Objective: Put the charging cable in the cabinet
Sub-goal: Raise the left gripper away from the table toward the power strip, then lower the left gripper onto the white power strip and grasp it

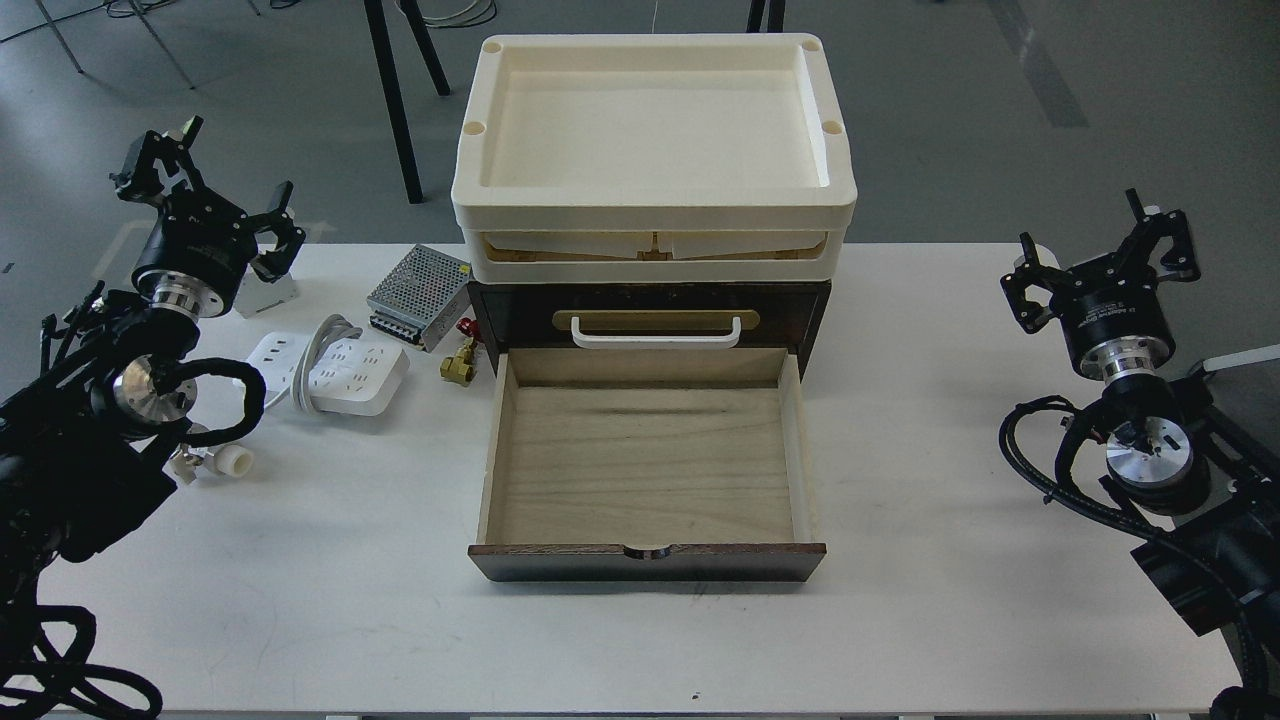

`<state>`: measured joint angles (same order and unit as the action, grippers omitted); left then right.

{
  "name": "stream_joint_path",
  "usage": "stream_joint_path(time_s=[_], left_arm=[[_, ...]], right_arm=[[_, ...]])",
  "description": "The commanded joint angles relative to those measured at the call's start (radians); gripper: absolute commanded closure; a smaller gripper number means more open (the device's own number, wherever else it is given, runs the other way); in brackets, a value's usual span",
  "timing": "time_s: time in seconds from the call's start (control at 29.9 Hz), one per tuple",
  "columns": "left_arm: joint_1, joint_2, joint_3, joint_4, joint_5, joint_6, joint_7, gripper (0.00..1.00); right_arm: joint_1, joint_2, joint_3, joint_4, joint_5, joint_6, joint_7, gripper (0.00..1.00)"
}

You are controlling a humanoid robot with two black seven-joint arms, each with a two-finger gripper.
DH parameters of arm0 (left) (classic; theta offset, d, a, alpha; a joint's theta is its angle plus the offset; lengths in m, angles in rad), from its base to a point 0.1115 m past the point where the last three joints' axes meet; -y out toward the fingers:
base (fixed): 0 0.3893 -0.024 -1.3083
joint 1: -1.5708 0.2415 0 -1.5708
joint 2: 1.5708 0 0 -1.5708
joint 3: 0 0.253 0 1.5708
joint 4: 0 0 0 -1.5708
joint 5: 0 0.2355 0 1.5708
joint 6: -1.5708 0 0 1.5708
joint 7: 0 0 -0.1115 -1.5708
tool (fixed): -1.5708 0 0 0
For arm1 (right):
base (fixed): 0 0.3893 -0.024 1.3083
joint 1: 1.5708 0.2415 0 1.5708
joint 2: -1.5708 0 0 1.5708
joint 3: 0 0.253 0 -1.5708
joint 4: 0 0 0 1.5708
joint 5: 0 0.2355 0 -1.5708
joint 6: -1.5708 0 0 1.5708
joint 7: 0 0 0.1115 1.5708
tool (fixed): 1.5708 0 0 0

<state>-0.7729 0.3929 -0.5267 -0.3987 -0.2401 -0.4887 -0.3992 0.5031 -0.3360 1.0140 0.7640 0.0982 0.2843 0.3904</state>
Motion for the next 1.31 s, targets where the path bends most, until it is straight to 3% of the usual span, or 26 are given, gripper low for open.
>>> stream_joint_path(time_s=[0.0,0.37,0.6,0.77,0.94,1.07,1.14,1.27], left_arm=[[-0.002,0.0,0.005,0.0,0.004,0.0,0.002,0.01],[-0.002,0.035,-0.004,-0.017,0.002,0.0,-0.003,0.0],[-0.011,0.291,0.025,-0.178,0.06,0.0,0.022,0.02],[-0.075,0.435,0.031,-0.287,0.43,0.0,0.029,0.05],[-0.092,0.469,0.033,-0.331,0.812,0.0,0.025,0.07],[-0.077,0.475,0.036,-0.399,1.172,0.0,-0.029,0.07],[-0.05,0.472,0.051,-0.457,1.348,0.079,-0.058,0.07],[0.001,0.458,0.09,-0.486,1.643,0.296,-0.066,0.07]], right_arm=[[0.0,0.0,-0.003,-0.003,0.0,-0.001,-0.001,0.0],[0.0,0.0,-0.003,0.0,0.0,-0.001,-0.001,0.0],[0.0,0.0,-0.003,0.001,0.0,-0.001,-0.001,0.0],[0.0,0.0,-0.005,-0.002,0.0,0.001,-0.001,0.0],[0.0,0.0,-0.005,-0.002,0.0,-0.001,-0.001,0.0],[0.0,0.0,-0.003,0.0,0.0,-0.001,-0.001,0.0],[0.0,0.0,-0.003,0.0,0.0,-0.001,0.001,0.0],[0.0,0.0,-0.003,0.0,0.0,-0.001,0.001,0.0]])
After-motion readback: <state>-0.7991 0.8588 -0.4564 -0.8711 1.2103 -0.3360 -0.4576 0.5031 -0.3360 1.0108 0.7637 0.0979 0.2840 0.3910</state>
